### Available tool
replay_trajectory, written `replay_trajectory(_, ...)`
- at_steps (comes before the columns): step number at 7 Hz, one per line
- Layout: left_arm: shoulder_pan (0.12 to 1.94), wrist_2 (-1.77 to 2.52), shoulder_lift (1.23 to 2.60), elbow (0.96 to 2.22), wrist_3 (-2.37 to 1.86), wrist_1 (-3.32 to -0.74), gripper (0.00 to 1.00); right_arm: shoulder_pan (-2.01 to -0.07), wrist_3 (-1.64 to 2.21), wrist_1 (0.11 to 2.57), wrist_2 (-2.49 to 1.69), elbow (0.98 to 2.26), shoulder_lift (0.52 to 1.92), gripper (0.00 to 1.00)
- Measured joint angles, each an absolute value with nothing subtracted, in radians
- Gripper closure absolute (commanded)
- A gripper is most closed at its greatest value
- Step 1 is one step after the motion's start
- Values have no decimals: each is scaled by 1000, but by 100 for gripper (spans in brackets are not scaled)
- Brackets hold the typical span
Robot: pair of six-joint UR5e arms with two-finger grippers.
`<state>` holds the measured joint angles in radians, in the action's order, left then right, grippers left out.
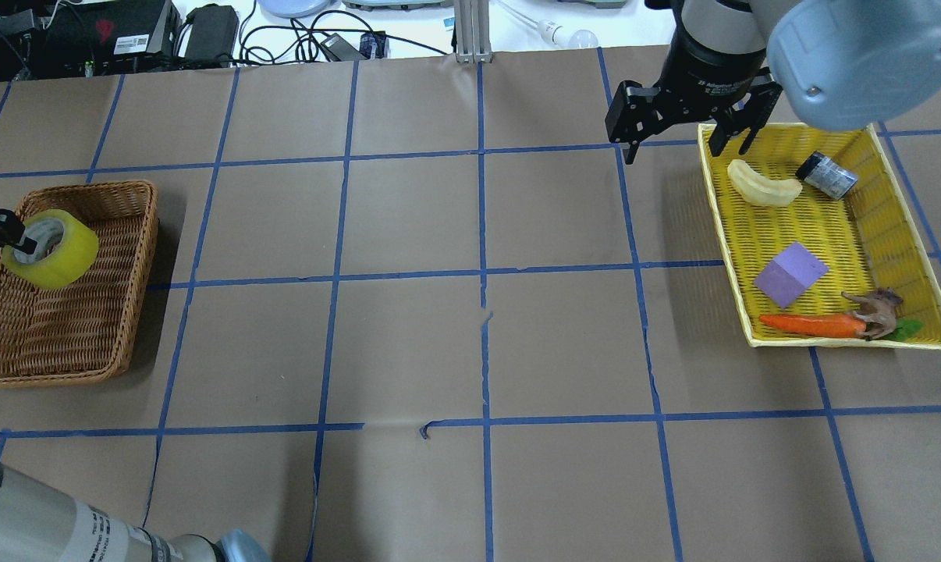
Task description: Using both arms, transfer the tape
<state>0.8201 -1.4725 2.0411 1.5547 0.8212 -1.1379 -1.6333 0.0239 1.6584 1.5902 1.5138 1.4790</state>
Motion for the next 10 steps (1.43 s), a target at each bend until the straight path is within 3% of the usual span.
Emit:
replay_trajectory(4, 831, -1477, 1990, 1558, 743, -1212, 0, -1633, 24, 1649, 1589, 1501, 1485, 0)
replay_trajectory(7, 892, -1559, 1806, 1524, 628, -1428, 0, -1635, 24, 1643, 1590, 1510, 1487, 0)
replay_trajectory(10, 1122, -1566, 1669, 1518, 445, -1509, 0, -1635, 23, 1643, 1591, 1511, 1485, 0)
